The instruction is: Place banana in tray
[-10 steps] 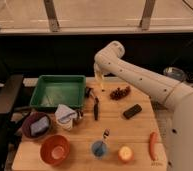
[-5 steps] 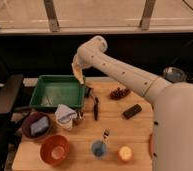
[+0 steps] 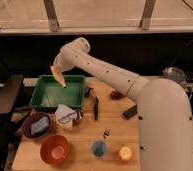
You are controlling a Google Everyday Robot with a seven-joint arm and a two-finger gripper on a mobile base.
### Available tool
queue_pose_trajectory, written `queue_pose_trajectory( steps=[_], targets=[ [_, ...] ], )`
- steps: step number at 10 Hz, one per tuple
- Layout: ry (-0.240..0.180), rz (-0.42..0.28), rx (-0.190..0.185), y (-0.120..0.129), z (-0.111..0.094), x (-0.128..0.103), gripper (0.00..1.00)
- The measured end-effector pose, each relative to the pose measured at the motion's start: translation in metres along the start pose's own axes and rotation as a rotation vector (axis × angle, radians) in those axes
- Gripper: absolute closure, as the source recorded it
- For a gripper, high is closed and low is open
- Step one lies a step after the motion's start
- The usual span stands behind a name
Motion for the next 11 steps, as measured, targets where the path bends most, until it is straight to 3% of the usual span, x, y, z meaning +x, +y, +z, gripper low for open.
queue_pose_trajectory(
  steps=[2,5,11],
  targets=[
    [-0.047,0.001,0.025,0.003,0.013,-0.007,0.47],
    [-0.086,0.002,0.029,0.016,0.015,-0.016,0.2],
    [-0.088,0.011,0.024,0.023,0.012,-0.016,0.2]
  ],
)
